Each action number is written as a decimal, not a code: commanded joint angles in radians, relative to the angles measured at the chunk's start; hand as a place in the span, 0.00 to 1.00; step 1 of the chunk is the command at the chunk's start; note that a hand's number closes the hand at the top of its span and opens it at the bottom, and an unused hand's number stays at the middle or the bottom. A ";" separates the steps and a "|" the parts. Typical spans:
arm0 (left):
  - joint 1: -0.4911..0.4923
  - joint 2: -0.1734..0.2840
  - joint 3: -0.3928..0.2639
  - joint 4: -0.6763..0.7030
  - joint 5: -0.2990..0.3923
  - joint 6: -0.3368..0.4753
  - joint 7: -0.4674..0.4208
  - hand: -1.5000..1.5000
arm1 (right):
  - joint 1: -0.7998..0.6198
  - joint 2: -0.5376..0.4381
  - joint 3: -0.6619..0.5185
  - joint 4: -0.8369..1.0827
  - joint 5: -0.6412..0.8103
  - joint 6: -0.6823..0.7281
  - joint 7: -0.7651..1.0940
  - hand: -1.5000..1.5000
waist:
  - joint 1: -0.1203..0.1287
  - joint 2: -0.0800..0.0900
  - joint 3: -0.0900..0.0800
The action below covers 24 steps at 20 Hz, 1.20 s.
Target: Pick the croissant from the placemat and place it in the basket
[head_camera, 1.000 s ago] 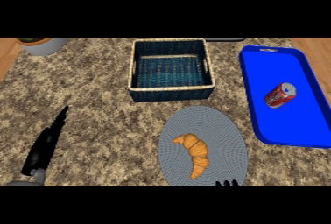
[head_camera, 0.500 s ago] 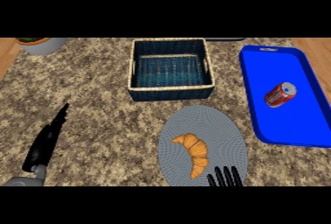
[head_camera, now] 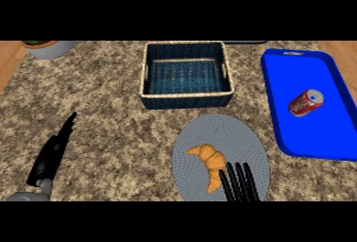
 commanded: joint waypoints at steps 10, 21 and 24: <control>-0.021 -0.066 0.018 -0.018 -0.053 -0.028 0.035 0.50 | -0.236 0.082 0.046 0.150 -0.048 0.097 0.209 1.00 | 0.006 -0.005 0.010; 0.009 -0.050 0.054 0.001 -0.063 -0.051 -0.019 0.50 | -0.382 0.081 0.131 0.429 -0.123 -0.014 0.142 1.00 | 0.016 -0.003 0.010; 0.035 -0.008 0.100 0.002 -0.036 -0.088 -0.047 0.50 | -0.402 0.081 0.138 0.408 -0.031 0.007 0.223 1.00 | 0.014 -0.004 0.010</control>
